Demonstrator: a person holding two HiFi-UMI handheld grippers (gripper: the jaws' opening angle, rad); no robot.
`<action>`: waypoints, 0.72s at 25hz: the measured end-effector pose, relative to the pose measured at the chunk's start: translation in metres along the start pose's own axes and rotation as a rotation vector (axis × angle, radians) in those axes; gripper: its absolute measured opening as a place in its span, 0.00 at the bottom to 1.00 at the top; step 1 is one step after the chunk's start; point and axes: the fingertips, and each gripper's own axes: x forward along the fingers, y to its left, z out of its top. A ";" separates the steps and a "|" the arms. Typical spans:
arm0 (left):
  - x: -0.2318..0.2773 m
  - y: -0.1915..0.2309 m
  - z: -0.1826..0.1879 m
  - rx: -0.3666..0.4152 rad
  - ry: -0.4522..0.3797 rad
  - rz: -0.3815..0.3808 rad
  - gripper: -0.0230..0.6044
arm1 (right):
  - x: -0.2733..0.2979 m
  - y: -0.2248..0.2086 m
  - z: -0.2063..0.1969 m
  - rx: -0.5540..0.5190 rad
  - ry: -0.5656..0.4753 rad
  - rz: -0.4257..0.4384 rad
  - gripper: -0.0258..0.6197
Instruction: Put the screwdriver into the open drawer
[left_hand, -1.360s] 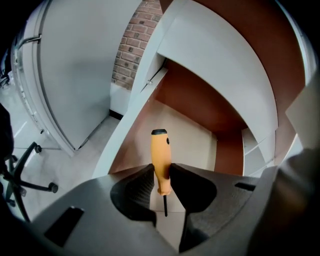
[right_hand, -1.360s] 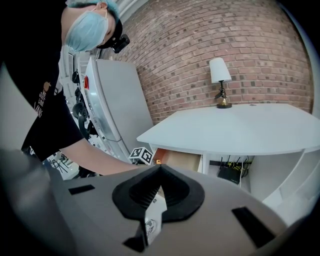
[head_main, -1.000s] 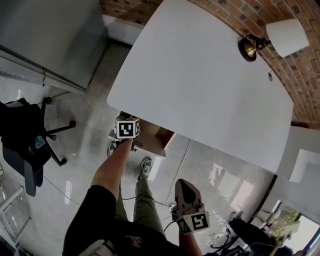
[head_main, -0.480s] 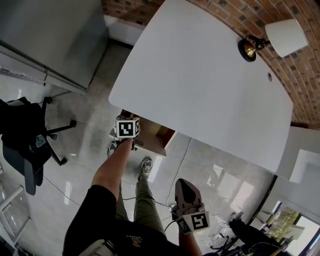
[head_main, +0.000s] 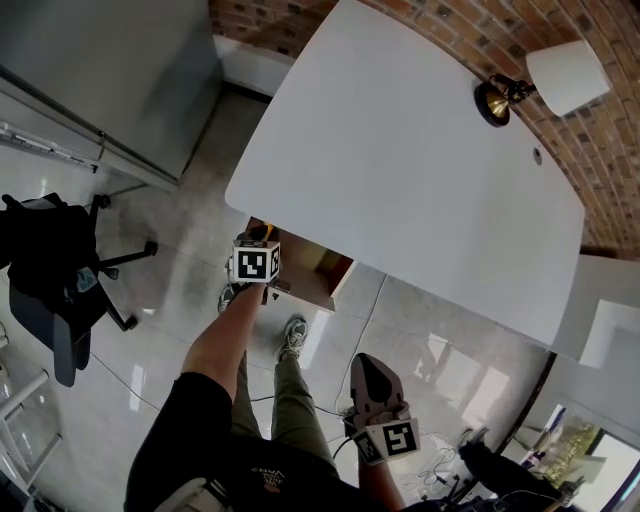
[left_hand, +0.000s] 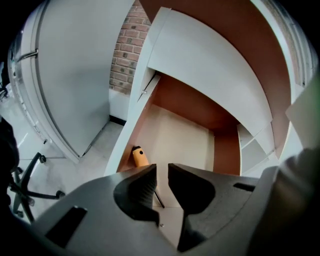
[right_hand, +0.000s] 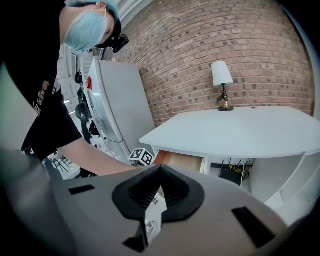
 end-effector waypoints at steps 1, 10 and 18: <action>-0.004 -0.002 0.001 0.010 -0.009 -0.008 0.14 | 0.000 0.002 0.001 -0.002 -0.004 0.004 0.03; -0.061 -0.026 0.009 0.087 -0.076 -0.074 0.05 | -0.004 0.015 0.026 -0.039 -0.057 0.058 0.03; -0.132 -0.050 0.025 0.143 -0.166 -0.138 0.05 | -0.017 0.025 0.054 -0.086 -0.118 0.085 0.03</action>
